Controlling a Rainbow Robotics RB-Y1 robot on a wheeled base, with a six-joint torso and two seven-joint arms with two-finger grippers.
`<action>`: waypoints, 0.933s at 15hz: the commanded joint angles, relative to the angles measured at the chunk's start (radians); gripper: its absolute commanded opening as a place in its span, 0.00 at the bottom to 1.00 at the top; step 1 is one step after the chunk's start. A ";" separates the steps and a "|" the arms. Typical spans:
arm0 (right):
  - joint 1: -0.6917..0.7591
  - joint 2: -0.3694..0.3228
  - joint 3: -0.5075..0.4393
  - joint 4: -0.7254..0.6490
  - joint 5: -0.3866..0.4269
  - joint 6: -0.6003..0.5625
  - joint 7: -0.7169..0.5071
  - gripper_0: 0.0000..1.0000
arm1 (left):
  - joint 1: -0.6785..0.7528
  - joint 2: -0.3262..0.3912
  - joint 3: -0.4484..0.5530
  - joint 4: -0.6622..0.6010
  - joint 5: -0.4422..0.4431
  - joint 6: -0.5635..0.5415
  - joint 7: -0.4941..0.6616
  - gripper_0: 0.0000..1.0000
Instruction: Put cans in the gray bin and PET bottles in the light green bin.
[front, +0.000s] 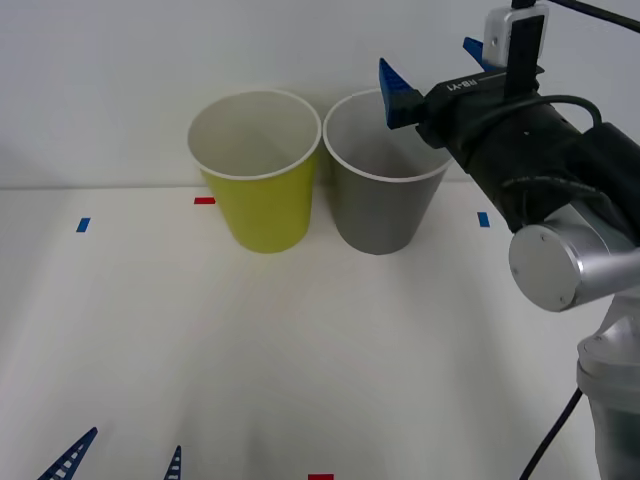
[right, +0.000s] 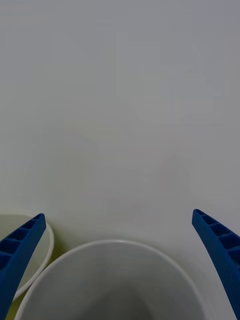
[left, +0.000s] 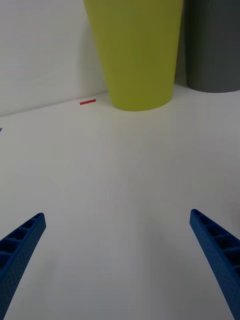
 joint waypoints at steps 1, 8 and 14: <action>0.190 -0.011 0.033 -0.156 0.003 0.000 -0.003 1.00 | 0.000 0.000 0.000 0.000 0.000 0.000 0.000 1.00; 0.505 -0.103 0.086 -0.336 0.006 -0.024 -0.005 1.00 | 0.000 0.000 0.000 0.000 0.000 0.000 0.000 1.00; 0.649 -0.170 0.109 -0.359 0.009 -0.112 0.006 1.00 | 0.000 0.000 0.000 0.000 0.000 0.000 0.000 1.00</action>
